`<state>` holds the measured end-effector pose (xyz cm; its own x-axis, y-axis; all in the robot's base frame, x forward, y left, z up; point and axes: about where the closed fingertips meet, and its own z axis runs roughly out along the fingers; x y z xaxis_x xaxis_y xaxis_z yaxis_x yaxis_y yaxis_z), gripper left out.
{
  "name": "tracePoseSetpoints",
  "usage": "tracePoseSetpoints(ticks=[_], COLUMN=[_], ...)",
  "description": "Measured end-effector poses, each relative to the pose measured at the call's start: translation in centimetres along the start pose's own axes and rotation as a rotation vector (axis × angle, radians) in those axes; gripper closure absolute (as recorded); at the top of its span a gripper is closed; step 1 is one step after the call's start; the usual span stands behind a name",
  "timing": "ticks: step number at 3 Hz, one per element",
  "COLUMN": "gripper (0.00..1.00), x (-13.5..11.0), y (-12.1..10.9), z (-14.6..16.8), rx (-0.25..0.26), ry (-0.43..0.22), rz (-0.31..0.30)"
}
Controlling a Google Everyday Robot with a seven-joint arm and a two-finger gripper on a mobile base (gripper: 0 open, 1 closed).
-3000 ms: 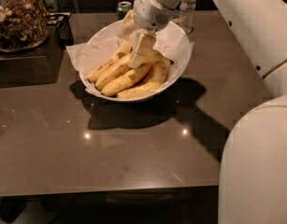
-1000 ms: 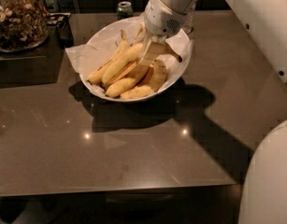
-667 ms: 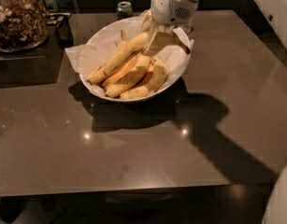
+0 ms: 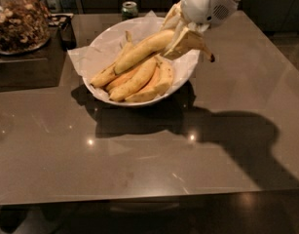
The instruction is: Pick banana from white bowl
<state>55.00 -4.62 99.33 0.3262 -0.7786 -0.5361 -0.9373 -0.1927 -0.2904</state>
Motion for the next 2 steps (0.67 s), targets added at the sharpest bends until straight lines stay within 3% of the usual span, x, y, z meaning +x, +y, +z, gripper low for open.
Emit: tracePoseSetpoints(ticks=[1,2], gripper=[1.0,1.0], x=[0.1,0.1], y=[2.6,3.3], z=[-1.6,-3.0], rx=[0.042,0.064], ry=[-0.171,-0.205], rz=[-0.011,0.001])
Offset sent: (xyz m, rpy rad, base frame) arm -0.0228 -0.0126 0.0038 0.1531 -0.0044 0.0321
